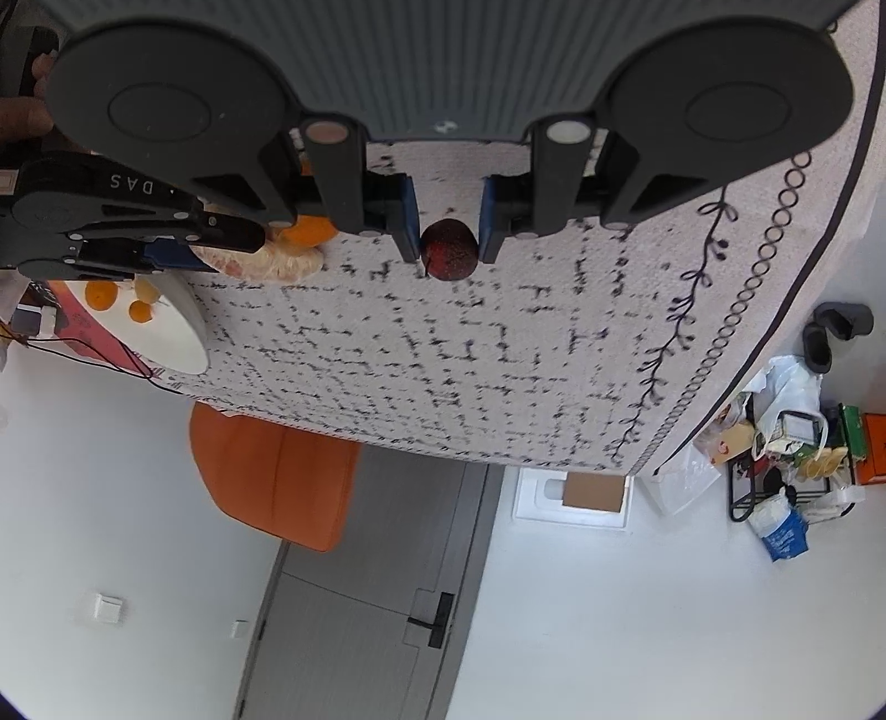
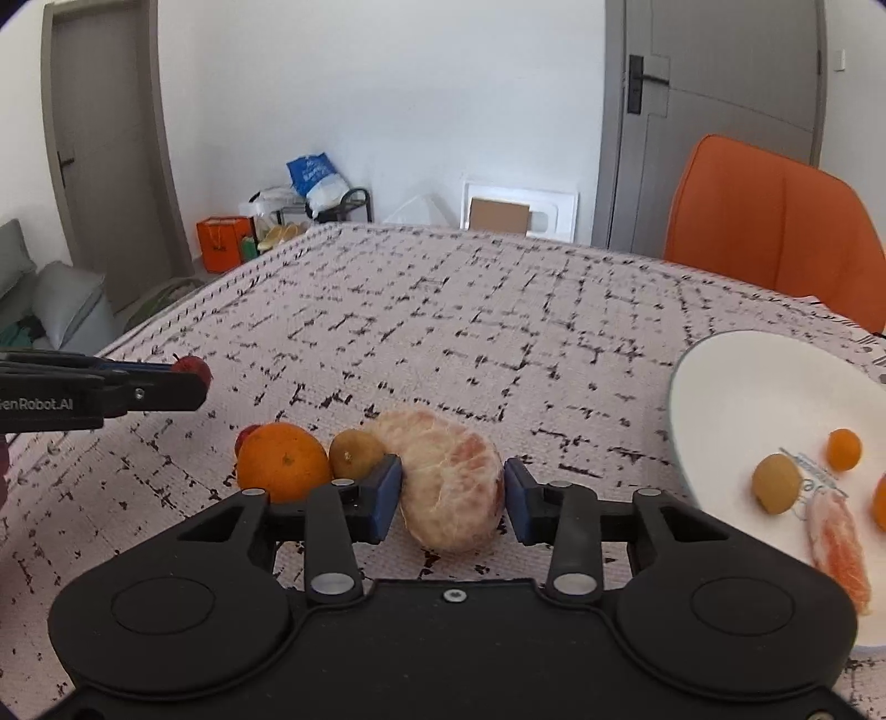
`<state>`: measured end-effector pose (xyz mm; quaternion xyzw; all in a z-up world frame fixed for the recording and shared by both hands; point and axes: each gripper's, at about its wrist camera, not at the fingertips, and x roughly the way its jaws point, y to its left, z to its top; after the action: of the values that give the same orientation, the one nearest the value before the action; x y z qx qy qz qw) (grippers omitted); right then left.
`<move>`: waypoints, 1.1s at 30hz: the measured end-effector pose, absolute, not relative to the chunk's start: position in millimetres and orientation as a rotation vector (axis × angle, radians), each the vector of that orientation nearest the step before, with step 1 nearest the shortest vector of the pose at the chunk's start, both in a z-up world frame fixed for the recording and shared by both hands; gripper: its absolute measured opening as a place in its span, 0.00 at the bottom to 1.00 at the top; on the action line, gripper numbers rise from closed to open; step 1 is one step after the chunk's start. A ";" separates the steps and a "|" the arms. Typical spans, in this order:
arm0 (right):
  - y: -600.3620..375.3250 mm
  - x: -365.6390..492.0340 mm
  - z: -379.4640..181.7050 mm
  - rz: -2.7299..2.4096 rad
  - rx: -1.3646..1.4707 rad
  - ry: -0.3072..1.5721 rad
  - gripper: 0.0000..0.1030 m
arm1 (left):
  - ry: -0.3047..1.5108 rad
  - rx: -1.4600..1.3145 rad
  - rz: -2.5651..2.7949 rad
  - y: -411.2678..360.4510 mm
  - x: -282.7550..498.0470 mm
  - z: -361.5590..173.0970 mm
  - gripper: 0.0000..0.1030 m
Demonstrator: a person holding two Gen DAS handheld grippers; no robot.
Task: Organize fruits
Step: 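Grasp the large peeled pomelo piece with the right gripper while the left gripper lifts the plum, then carry the plum and pomelo piece over the white bowl and open both grippers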
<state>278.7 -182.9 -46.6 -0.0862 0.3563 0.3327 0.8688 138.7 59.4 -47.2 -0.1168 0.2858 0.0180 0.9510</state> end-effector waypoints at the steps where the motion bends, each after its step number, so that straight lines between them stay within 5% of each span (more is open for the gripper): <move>1: -186.2 277.8 -44.2 0.694 -0.170 0.740 0.36 | 0.577 -0.232 0.031 56.6 139.1 -45.4 0.20; 33: -318.9 277.5 -10.6 0.454 0.053 0.585 0.36 | 0.536 -0.081 -0.143 -49.2 176.8 -13.1 0.20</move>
<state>277.5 -318.9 -10.6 0.0260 0.2860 0.2216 0.9319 176.8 -49.2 -13.1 -0.0399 0.2646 -0.0703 0.9610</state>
